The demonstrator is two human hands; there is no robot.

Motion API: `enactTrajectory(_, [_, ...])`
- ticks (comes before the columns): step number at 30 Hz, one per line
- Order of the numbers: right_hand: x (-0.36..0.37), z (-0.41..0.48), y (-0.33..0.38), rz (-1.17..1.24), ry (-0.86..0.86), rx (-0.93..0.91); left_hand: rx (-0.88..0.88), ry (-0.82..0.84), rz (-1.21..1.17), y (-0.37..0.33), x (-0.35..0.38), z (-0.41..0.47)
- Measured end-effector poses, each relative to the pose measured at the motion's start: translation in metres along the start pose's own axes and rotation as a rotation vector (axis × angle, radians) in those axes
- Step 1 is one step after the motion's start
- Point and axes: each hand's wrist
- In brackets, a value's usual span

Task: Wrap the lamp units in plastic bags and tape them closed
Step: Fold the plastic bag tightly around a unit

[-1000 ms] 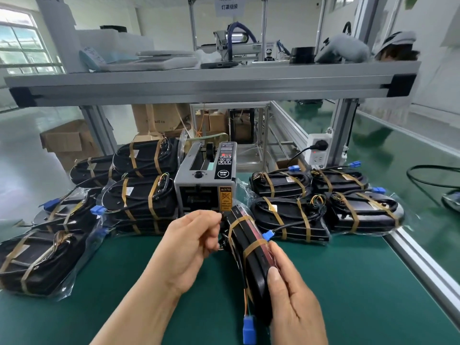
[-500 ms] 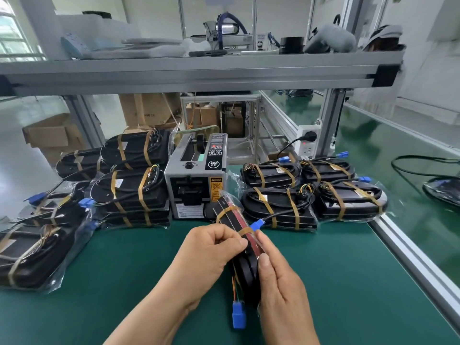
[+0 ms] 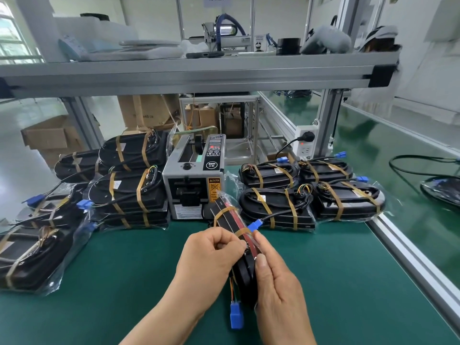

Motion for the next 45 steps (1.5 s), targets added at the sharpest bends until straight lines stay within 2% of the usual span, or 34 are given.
enactTrajectory(5, [-0.001, 0.0, 0.002, -0.003, 0.005, 0.011, 0.007, -0.036, 0.069, 0.002, 0.003, -0.001])
enactTrajectory(45, [0.002, 0.002, -0.004, 0.013, -0.002, -0.004, 0.074, -0.104, 0.068, 0.022, 0.007, -0.005])
Point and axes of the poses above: each hand's wrist, its own z-axis towards the middle knuckle, its own x-axis out of the palm, y = z × x, and after that the axes turned 8 degrees about x, right-handed
